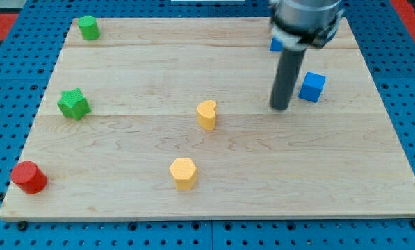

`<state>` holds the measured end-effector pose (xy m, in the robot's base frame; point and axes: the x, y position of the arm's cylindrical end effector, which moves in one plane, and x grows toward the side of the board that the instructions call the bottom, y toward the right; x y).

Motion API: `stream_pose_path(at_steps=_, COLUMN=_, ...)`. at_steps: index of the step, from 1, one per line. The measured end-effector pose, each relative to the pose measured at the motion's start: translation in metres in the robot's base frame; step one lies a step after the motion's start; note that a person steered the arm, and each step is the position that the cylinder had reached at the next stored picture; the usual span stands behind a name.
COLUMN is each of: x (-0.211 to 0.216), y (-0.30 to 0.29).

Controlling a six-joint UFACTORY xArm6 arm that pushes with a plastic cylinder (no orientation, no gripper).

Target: Push the yellow hexagon close to the yellow heart

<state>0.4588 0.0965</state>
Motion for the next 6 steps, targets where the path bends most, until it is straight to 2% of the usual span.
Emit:
stream_pose_path(at_steps=1, x=0.01, y=-0.068)
stream_pose_path(at_steps=2, x=0.026, y=-0.098)
stream_pose_path(at_steps=4, x=0.0, y=-0.158)
stream_pose_path(at_steps=5, x=-0.032, y=-0.159)
stream_pose_path(at_steps=6, x=-0.047, y=-0.147)
